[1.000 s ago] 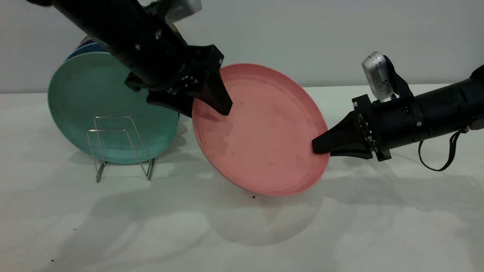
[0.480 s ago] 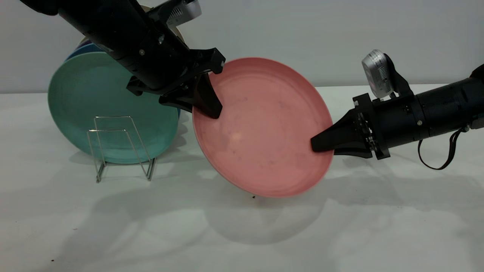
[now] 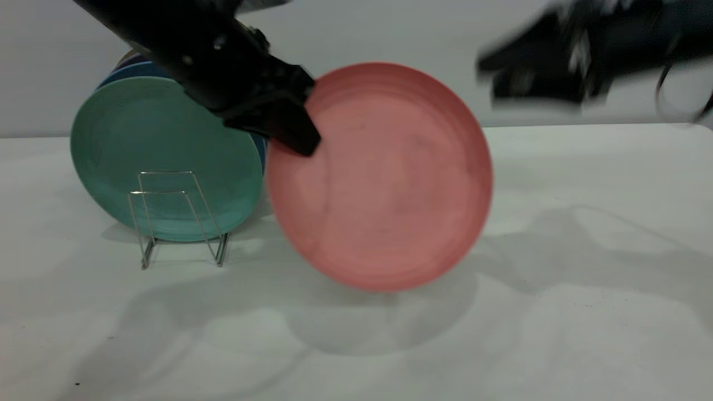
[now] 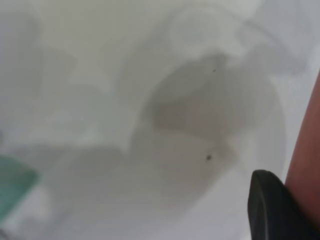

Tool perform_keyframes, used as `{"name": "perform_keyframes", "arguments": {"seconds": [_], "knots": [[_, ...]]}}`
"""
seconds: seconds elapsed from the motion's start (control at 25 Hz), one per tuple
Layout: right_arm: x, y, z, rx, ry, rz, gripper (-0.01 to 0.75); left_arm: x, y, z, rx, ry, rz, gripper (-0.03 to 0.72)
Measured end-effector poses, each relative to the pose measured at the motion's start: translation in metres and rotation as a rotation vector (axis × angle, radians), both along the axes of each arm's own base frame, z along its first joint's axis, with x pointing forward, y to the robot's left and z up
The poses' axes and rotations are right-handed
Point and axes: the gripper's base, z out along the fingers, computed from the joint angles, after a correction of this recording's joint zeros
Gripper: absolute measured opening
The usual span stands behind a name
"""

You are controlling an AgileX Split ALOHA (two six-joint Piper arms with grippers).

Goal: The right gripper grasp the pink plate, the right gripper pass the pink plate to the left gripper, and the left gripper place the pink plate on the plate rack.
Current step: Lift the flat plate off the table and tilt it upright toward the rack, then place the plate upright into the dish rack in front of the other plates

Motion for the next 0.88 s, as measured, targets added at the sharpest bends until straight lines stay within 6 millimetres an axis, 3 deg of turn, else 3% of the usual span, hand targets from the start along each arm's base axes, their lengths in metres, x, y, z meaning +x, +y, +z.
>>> {"name": "perform_keyframes", "arguments": {"seconds": [0.24,0.44,0.68,0.88], "knots": [[-0.04,-0.028,0.103,-0.092,-0.138,-0.023,0.562,-0.005,0.045,0.06,0.185,-0.262,-0.168,0.069],[-0.094,-0.031,0.159,-0.286,-0.17,0.0,0.52,-0.017,0.083,0.103,0.367,-0.444,-0.293,0.069],[-0.155,-0.037,0.193,-0.481,-0.136,-0.093,0.451,-0.021,0.109,0.115,0.592,-0.573,-0.556,0.069],[-0.213,-0.035,0.184,-0.536,-0.103,-0.143,0.429,-0.019,0.12,0.114,0.673,-0.622,-0.67,0.069]]}}
